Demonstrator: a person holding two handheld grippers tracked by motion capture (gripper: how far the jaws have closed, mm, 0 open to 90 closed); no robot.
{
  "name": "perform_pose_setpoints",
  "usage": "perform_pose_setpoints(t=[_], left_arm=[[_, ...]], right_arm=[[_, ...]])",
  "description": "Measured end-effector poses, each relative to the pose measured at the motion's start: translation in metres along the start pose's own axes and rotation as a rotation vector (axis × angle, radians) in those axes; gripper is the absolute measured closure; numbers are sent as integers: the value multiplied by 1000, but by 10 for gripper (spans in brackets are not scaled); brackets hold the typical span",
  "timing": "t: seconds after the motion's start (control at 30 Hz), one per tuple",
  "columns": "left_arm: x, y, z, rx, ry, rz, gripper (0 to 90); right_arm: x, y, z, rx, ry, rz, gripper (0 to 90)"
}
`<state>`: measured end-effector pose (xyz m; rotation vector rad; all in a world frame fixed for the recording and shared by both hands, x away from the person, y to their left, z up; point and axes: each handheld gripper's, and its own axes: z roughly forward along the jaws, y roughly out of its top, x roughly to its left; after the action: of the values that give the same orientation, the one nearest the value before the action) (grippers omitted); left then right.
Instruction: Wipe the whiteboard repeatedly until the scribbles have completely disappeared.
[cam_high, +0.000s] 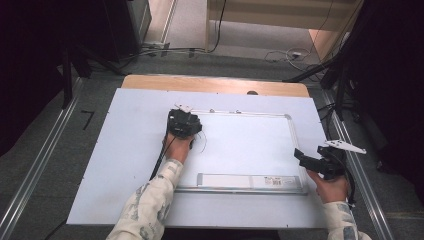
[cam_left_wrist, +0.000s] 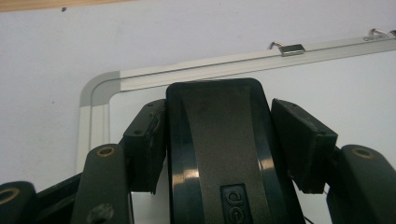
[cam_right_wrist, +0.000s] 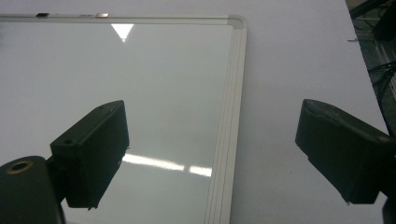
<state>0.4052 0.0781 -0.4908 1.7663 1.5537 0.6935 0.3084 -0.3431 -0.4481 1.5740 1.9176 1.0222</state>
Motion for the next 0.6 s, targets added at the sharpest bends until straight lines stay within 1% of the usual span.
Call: perform_pose_setpoints(t=[0.2,0.37,0.43,0.5,0.53,0.6], left_arm=[[-11,-1,-1,5,-22,10,399],[-24,-4,-4,11,-45,23,398],[-28,-5,-5,16,-48,29,398],[-34,-7,-8,18,-59,30,398],[-34,-7,-8,18,-59,30,398],[-39,-10,-10,19,-71,44,398]], right_arm=[[0,0,0,-2,0,-3,85],[1,0,0,-3,-1,-5,85],[1,0,0,-3,0,-5,85],[1,0,0,-2,0,-5,84],[1,0,0,-2,1,-5,85],[1,0,0,-3,1,-5,84]])
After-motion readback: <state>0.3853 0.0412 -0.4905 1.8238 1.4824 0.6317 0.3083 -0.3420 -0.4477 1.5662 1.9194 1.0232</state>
